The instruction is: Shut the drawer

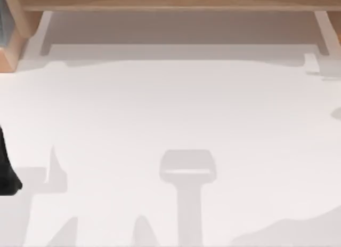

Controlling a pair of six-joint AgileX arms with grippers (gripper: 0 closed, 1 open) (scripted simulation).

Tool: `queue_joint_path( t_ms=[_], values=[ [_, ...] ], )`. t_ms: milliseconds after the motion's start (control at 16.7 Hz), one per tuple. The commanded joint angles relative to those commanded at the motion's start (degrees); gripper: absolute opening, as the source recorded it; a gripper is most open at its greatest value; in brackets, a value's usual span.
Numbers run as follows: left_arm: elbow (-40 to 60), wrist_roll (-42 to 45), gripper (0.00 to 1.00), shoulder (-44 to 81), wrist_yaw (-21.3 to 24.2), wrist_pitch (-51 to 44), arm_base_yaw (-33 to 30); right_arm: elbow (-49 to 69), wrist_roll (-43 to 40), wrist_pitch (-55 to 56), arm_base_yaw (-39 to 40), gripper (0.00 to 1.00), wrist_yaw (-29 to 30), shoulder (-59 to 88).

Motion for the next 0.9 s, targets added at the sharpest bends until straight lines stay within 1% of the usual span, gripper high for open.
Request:
queue_joint_path(
  t_ms=[180,660,900],
  values=[
    [0.0,0.0,1.0,0.0,0.0,0.0,0.0,0.6,0.1,-0.4,0.0,0.0,0.2,0.1],
    [0.0,0.0,1.0,0.0,0.0,0.0,0.0,14.0,0.0,-7.9,3.0,0.0,3.2,6.2],
    [0.0,0.0,1.0,0.0,0.0,0.0,0.0,15.9,0.0,-9.0,3.5,0.0,3.6,7.1]
  ],
)
